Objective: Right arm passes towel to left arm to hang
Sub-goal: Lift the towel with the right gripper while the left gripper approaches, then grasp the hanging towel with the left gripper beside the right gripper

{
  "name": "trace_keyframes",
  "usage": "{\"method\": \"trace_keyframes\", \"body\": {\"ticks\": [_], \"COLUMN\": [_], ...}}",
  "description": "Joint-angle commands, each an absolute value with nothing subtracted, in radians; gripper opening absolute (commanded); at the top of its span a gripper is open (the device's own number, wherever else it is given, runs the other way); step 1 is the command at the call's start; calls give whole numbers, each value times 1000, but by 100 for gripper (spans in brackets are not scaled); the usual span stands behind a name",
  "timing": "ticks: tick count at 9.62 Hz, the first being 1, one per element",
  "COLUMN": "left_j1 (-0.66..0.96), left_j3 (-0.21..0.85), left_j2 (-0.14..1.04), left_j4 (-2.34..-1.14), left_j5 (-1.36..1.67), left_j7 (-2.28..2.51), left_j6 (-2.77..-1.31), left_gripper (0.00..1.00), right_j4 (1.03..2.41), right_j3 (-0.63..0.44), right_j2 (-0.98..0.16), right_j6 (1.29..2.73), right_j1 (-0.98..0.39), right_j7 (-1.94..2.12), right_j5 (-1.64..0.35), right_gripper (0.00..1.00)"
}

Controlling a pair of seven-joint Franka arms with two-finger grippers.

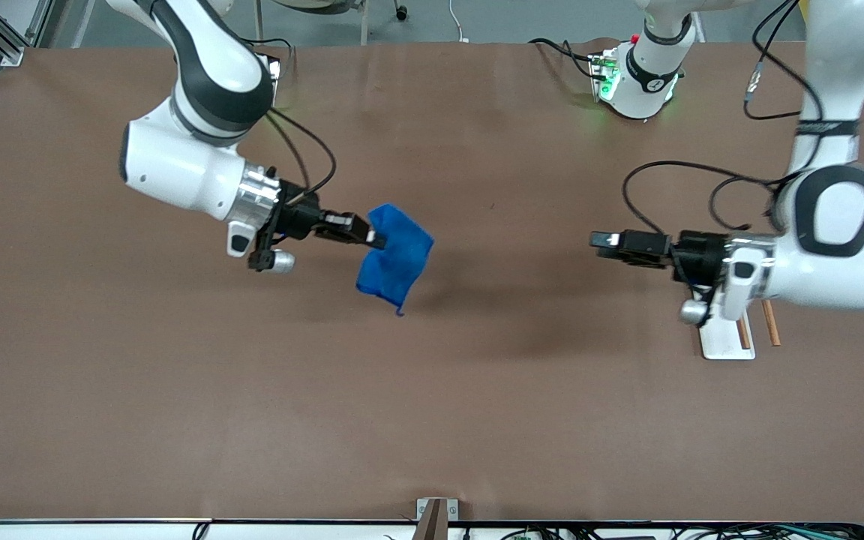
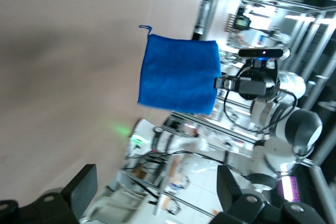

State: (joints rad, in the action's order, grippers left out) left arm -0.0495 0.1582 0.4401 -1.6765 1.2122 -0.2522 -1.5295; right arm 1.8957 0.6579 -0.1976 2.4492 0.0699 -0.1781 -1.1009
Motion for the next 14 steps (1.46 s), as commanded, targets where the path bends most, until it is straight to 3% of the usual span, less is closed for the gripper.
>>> {"method": "trace_keyframes", "body": {"ticks": [1, 5, 9, 10, 14], "left_j1": [-43, -41, -40, -49, -67], "left_j3": [215, 336, 393, 396, 391], "left_j2": [530, 643, 667, 661, 669], "left_j4": [-1735, -1776, -1779, -1776, -1726], "left_j5": [1366, 1608, 1715, 1715, 1706], "left_j7": [-325, -371, -322, -280, -233], "left_j6": [-1545, -1545, -1545, -1545, -1536], "left_gripper": [100, 100, 99, 97, 72], "right_j4": [1849, 1767, 1713, 1713, 1713], "right_j3": [710, 716, 716, 716, 716], "right_j2": [-206, -253, -296, -296, -296], "right_j6": [2479, 2531, 2591, 2591, 2592], "right_j1": [80, 11, -28, -28, -29], "right_j7": [-181, -164, -164, -164, -164], "right_j5": [-1268, -1505, -1513, -1514, -1514], "right_gripper": [0, 0, 0, 0, 0]}}
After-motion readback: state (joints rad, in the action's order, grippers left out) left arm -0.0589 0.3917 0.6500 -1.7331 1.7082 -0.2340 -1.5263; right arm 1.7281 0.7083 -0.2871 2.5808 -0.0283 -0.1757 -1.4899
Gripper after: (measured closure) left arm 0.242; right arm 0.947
